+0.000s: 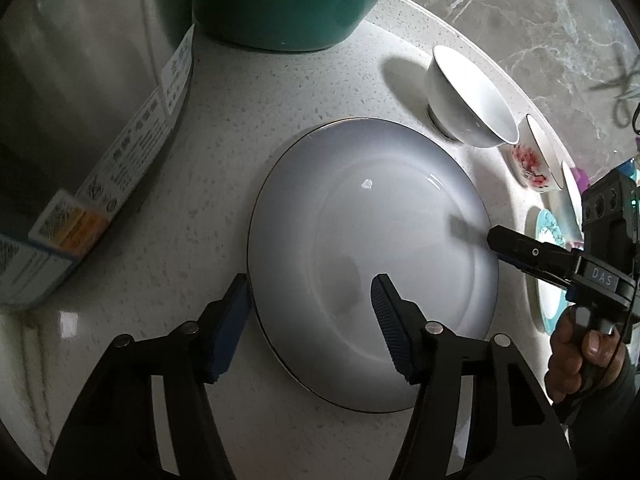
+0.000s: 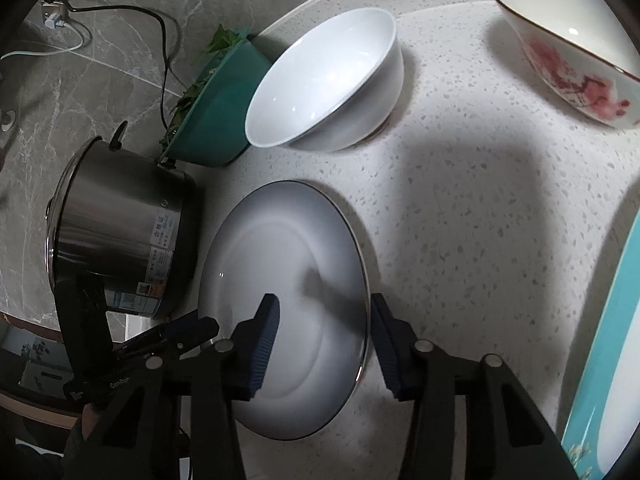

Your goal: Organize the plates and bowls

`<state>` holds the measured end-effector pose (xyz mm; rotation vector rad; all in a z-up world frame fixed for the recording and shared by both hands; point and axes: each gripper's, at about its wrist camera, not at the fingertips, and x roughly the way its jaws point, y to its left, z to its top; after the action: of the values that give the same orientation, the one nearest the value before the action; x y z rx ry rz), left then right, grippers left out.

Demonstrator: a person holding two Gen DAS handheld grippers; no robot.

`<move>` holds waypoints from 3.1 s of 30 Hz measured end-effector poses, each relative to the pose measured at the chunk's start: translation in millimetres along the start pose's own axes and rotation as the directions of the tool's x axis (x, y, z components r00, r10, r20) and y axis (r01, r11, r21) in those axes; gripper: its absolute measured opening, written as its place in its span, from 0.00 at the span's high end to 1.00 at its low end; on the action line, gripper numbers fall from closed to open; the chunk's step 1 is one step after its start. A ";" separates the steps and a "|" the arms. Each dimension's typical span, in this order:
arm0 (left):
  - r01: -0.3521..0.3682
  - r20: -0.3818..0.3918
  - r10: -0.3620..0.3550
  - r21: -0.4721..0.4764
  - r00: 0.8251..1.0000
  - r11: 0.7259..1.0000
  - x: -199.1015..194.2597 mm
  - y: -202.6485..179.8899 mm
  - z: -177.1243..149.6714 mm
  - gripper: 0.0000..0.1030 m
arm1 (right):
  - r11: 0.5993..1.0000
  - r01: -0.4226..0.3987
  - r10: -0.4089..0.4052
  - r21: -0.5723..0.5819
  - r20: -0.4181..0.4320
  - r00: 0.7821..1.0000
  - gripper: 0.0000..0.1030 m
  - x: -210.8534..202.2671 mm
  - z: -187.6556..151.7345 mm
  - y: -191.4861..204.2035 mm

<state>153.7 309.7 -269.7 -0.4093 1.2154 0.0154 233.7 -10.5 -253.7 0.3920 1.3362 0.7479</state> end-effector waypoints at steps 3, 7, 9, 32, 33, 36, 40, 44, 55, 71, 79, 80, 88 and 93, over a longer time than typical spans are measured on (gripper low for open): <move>-0.014 -0.006 0.014 0.004 1.000 1.000 1.6 0.3 4.7 0.43 | 1.000 0.002 -0.002 -0.009 -0.006 1.000 0.53 1.3 2.2 0.0; -0.061 -0.001 0.061 0.027 0.998 0.998 5.6 -5.4 9.0 0.54 | 0.999 0.017 -0.018 -0.032 -0.015 1.000 0.54 2.4 3.6 2.4; -0.112 0.004 0.112 0.041 0.994 0.993 5.4 -3.7 10.9 0.70 | 0.997 0.053 -0.055 -0.057 -0.032 0.998 0.60 3.9 5.6 6.0; -0.055 -0.044 0.056 0.032 0.997 0.998 -3.4 -13.1 6.4 0.73 | 0.982 0.178 -0.179 -0.055 -0.008 0.984 0.81 -13.7 -7.2 14.7; -0.053 -0.040 0.055 0.037 0.998 0.998 -9.0 -13.6 3.5 0.73 | 0.982 0.180 -0.181 -0.053 -0.003 0.984 0.81 -15.1 -9.3 17.0; -0.050 -0.037 0.053 0.060 0.998 0.997 -18.6 -25.7 -1.4 0.73 | 0.983 0.180 -0.180 -0.036 0.006 0.984 0.81 -27.2 -18.3 18.7; -0.041 -0.033 0.044 0.094 0.998 0.995 -32.5 -47.4 -15.8 0.73 | 0.983 0.185 -0.184 -0.017 0.028 0.983 0.81 -51.5 -36.3 18.5; -0.023 -0.045 0.029 0.138 0.999 0.990 -38.9 -78.2 -40.0 0.73 | 0.982 0.188 -0.189 0.015 0.046 0.981 0.81 -80.5 -65.2 11.5; -0.012 -0.099 0.034 0.212 0.994 0.977 -32.1 -147.3 -122.0 0.73 | 0.977 0.167 -0.175 0.134 0.049 0.983 0.81 -123.5 -149.6 -43.4; -0.026 -0.141 0.064 0.255 0.988 0.967 0.7 -156.2 -132.7 0.73 | 0.965 0.217 -0.225 0.145 0.040 0.974 0.80 -116.4 -157.7 -69.5; -0.015 -0.144 0.051 0.236 0.988 0.972 0.4 -148.2 -127.9 0.72 | 0.960 0.263 -0.269 0.098 0.056 0.962 0.79 -114.5 -157.7 -63.2; -0.012 -0.145 0.047 0.230 0.988 0.973 0.7 -147.2 -127.1 0.72 | 0.960 0.265 -0.271 0.094 0.059 0.961 0.78 -114.4 -157.8 -62.9; 0.059 -0.060 -0.045 0.254 0.997 0.965 -31.0 -141.4 -107.7 0.22 | 0.956 0.284 -0.292 0.076 0.127 0.948 0.53 -130.0 -162.6 -52.4; 0.119 -0.003 -0.127 0.373 0.992 0.920 -60.5 -159.3 -64.2 0.00 | 0.961 0.231 -0.267 0.155 0.285 0.920 0.06 -182.9 -168.1 -46.9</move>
<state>110.3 154.2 -185.4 -0.1501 1.1392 -0.3156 74.4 -195.3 -187.7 0.4040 1.1142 0.3771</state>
